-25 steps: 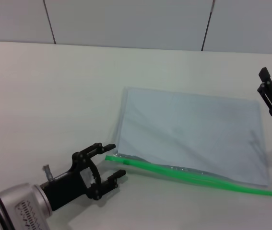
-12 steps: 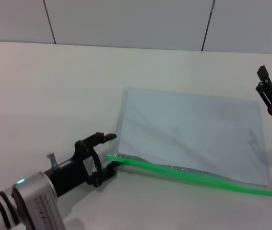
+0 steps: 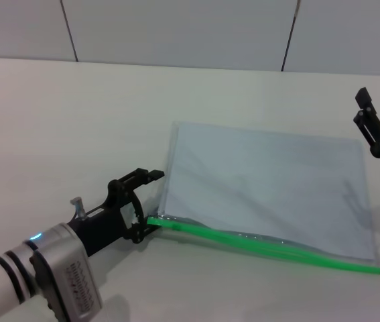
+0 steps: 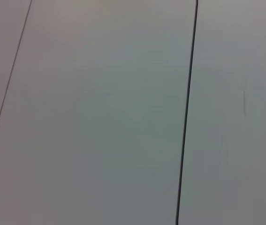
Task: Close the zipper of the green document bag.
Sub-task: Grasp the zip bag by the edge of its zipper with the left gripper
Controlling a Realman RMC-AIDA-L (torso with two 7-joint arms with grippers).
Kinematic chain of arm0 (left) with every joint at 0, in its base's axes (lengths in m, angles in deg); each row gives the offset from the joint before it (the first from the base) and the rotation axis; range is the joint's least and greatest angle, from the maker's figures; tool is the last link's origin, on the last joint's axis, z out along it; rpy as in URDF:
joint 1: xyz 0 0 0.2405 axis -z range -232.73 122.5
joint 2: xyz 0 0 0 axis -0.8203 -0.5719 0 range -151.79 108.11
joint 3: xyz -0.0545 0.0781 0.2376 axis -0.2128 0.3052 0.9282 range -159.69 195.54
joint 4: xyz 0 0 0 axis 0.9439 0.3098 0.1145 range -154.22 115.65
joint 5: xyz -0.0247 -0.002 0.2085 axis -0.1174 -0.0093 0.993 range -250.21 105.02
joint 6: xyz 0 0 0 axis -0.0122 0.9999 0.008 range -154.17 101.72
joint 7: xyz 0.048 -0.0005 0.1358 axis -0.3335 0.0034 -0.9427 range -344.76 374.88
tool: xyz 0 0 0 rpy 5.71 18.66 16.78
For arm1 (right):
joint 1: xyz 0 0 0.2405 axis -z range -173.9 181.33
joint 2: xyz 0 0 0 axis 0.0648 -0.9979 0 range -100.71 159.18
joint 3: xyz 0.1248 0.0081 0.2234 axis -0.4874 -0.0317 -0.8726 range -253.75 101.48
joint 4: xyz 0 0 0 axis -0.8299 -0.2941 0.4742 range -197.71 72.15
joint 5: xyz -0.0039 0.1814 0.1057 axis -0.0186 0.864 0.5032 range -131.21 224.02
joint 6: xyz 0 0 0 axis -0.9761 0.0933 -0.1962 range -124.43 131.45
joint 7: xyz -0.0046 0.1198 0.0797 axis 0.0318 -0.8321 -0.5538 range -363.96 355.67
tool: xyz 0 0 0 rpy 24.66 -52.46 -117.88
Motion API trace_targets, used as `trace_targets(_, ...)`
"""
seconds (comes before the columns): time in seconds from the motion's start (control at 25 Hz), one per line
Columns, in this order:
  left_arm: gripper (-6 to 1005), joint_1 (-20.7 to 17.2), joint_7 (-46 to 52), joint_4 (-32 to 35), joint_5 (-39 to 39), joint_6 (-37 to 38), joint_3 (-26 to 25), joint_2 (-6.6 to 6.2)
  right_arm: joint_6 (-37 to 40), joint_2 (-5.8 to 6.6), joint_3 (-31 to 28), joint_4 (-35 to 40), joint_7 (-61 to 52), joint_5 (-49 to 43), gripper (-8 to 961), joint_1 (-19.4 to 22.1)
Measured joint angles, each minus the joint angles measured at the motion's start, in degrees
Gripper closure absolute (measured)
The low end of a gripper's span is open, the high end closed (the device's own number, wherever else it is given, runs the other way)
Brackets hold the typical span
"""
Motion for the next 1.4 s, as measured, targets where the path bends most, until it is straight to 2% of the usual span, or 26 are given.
trace_targets(0.8,347,2.4,-6.3,1.5,1.5,-3.6,0.5,0.2,-0.3,-0.08,1.2,0.0,0.0,-0.3,202,-1.7)
trace_targets(1.04,541,2.5,-7.2,1.5,2.1,-3.6,0.5,0.2,-0.3,-0.08,1.4,0.0,0.0,-0.2,202,-1.8)
trace_targets(1.24,784,2.5,-7.4,1.5,2.1,-3.5,0.5,0.2,-0.3,-0.07,1.4,0.0,0.0,-0.3,202,-1.9)
trace_targets(1.4,888,2.5,-8.1,1.5,2.1,-3.5,0.5,0.2,-0.3,-0.02,2.3,0.0,0.0,-0.4,202,-2.1)
